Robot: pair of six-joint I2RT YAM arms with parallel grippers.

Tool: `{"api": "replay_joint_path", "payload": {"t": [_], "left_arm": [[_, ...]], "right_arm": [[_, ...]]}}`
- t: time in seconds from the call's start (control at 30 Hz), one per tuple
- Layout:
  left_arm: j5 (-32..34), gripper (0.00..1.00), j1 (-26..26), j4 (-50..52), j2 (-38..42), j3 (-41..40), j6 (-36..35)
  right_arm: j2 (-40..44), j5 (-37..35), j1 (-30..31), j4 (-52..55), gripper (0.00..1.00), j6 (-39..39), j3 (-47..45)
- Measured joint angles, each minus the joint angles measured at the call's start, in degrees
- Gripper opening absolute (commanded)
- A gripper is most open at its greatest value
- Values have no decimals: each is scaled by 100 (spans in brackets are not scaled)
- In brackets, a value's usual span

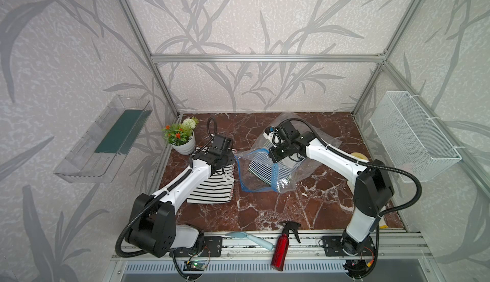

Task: Take the tank top out of the vacuum bag
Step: Take out the tank top from the vacuum bag.

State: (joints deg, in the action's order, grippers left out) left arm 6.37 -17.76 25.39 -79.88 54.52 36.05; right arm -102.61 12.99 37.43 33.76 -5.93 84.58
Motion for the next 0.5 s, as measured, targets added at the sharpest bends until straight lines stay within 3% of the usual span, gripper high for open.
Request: {"api": "replay_joint_path", "payload": {"t": [0.2, 0.33, 0.5], "left_arm": [[133, 35, 940, 212, -1762, 1193, -98], [195, 36, 970, 365, -2697, 1781, -118], [214, 38, 957, 466, -3010, 2017, -92]], "right_arm": [[0, 4, 20, -2, 0, 0, 0], [0, -15, 24, 0, 0, 2, 0], [-2, -50, 31, 4, 0, 13, 0]]}}
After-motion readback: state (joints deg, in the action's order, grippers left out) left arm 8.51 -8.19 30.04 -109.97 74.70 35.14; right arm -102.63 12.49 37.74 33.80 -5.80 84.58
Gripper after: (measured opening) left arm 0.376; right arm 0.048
